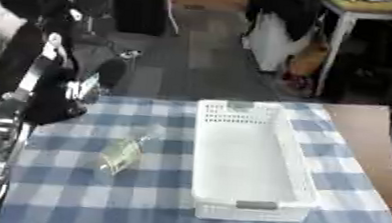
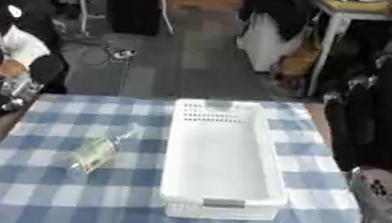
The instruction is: Pick up objects on the table and place them in the box.
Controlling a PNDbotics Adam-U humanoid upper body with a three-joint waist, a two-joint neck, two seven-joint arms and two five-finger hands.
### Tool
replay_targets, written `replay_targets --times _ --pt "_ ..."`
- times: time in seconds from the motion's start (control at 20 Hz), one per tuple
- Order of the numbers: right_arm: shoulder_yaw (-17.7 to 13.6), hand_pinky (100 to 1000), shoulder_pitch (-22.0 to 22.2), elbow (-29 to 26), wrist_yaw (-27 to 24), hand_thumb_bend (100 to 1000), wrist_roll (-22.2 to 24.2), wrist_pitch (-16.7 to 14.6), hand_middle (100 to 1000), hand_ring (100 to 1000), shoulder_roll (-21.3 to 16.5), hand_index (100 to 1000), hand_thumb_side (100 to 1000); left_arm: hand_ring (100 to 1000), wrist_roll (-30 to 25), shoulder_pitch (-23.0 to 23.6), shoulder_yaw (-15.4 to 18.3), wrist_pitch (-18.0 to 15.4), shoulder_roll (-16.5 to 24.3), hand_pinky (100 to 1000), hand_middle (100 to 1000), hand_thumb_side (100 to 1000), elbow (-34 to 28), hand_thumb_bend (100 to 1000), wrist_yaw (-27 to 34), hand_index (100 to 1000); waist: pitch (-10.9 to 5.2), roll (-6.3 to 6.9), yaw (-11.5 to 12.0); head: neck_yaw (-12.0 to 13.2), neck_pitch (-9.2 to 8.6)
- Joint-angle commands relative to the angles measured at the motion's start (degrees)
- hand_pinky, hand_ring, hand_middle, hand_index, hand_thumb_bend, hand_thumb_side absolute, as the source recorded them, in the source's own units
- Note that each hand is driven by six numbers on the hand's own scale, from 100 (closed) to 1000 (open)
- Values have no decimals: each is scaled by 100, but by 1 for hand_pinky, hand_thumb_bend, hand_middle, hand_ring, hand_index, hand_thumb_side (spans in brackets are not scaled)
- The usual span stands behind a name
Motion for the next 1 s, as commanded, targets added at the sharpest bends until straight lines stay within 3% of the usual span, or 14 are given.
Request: replay_targets --times 0.05,0.2,0.3,0.4,0.65,1.0 --pt "-90 178 -56 -93 -34 100 -62 -9 274 194 -85 370 1000 789 -42 -84 44 41 243 875 976 1000 -4 856 -64 974 -54 21 -17 39 66" --pt "-100 179 -51 -93 -39 100 -82 -12 275 194 -96 370 999 786 -156 -202 13 145 496 820 974 1000 59 839 -206 974 -77 46 -27 91 198" --pt "-105 180 -42 -93 -44 100 -97 -12 275 194 -105 370 999 771 -246 -292 -2 278 649 756 965 1000 87 823 -348 973 -98 66 -32 253 451" --pt "-108 180 -37 -93 -50 100 -113 -10 275 194 -118 370 998 769 -344 -388 -26 423 797 736 962 1000 117 808 -474 972 -107 87 -36 355 550" --pt "-95 181 -30 -93 -54 100 -137 15 275 194 -141 370 999 770 -656 -605 -185 648 1184 756 962 1000 319 778 -509 971 -128 129 -64 356 580" --pt "-71 180 -28 -93 -57 100 -135 45 275 194 -156 370 999 778 -1082 -937 -478 686 1752 763 957 1000 877 750 -281 969 -148 163 -102 295 581"
